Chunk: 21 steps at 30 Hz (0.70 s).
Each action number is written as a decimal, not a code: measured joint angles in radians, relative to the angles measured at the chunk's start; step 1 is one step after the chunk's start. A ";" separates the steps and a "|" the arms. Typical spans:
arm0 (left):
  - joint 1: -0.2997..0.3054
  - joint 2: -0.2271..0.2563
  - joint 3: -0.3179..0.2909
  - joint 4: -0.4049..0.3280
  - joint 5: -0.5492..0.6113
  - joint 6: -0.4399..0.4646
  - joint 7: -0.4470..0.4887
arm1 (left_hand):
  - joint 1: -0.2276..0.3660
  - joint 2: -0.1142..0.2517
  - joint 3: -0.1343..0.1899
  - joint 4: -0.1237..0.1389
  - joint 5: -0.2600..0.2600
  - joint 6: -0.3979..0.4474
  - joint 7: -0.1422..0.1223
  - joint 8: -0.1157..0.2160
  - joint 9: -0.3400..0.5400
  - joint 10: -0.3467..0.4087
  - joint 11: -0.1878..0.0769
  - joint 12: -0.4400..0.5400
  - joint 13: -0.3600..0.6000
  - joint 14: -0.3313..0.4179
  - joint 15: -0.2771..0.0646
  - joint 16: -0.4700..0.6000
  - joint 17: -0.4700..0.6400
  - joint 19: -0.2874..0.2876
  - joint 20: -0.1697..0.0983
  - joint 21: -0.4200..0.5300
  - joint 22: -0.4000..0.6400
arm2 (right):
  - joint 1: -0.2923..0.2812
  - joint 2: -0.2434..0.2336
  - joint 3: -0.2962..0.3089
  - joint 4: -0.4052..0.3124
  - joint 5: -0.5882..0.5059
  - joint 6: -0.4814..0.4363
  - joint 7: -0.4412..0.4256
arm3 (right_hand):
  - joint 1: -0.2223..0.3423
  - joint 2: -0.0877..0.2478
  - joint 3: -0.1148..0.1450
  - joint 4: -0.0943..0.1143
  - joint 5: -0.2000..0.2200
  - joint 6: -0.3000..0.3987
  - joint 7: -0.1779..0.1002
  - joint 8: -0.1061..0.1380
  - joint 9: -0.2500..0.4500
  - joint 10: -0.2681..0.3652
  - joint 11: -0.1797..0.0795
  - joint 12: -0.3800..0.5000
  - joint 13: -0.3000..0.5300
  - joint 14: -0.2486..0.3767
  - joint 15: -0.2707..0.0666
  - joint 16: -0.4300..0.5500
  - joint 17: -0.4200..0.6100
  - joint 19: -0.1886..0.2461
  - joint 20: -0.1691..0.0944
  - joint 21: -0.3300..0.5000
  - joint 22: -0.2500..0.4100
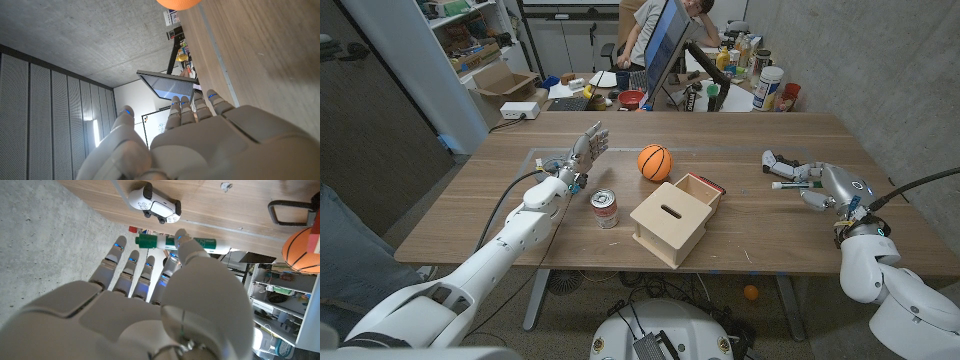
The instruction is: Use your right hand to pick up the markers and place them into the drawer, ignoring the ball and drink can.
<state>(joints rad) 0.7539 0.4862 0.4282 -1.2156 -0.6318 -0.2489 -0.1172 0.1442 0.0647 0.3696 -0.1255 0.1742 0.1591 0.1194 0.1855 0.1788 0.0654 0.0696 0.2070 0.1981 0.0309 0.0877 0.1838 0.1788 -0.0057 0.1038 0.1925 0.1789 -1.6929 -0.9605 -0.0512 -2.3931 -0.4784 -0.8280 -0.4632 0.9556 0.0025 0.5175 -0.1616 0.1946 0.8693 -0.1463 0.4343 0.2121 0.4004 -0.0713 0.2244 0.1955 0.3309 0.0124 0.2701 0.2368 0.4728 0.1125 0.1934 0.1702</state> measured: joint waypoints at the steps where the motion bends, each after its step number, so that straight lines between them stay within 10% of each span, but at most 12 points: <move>1: -0.002 0.000 0.000 0.002 0.000 0.000 -0.002 | 0.000 0.000 0.000 0.000 0.000 0.000 0.000 0.000 0.000 0.000 0.000 0.000 0.000 0.000 0.000 0.000 0.000 0.000 0.000 0.000 0.000 | 0.004 -0.002 -0.007 -0.010 -0.008 -0.016 0.006 | 0.000 0.000 0.002 -0.002 0.000 0.000 0.000 0.000 0.000 0.000 0.000 0.000 0.000 0.000 0.000 0.000 0.000 0.000 0.000 0.000 0.000; 20: -0.033 0.011 -0.003 0.029 0.004 -0.008 -0.033 | 0.000 0.000 0.003 0.003 0.000 0.004 -0.004 0.000 0.000 -0.004 -0.004 0.000 -0.003 0.000 0.000 0.000 0.000 0.000 0.000 0.000 0.000 | 0.117 -0.097 -0.194 -0.151 -0.175 -0.293 0.084 | 0.007 -0.007 0.011 -0.002 -0.003 0.000 0.000 0.001 0.000 0.005 0.005 0.000 0.002 0.011 0.011 0.000 0.000 0.000 0.000 0.000 0.000; 21: -0.035 0.012 -0.004 0.031 0.003 -0.009 -0.042 | 0.000 0.000 0.003 0.003 0.000 0.004 -0.004 0.000 0.000 -0.004 -0.004 0.000 -0.003 0.000 0.000 0.000 0.000 0.000 0.000 0.000 0.000 | 0.172 -0.125 -0.268 -0.175 -0.188 -0.312 0.091 | 0.007 -0.007 0.011 -0.003 -0.003 0.000 0.000 0.001 0.000 0.005 0.005 0.000 0.002 0.011 0.011 0.000 0.000 0.000 0.000 0.000 0.000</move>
<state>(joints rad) 0.7192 0.4978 0.4243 -1.1841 -0.6287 -0.2583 -0.1594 0.1442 0.0647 0.3724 -0.1226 0.1742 0.1628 0.1158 0.1855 0.1788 0.0618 0.0661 0.2070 0.1951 0.0309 0.0877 0.1838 0.1788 -0.0057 0.1038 0.1925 0.1789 -1.5212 -1.0857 -0.3192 -2.5676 -0.6669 -1.1398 -0.3719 0.9625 -0.0044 0.5288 -0.1641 0.1916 0.8694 -0.1464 0.4348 0.2122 0.4056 -0.0660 0.2244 0.1979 0.3416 0.0231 0.2701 0.2370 0.4727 0.1124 0.1934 0.1700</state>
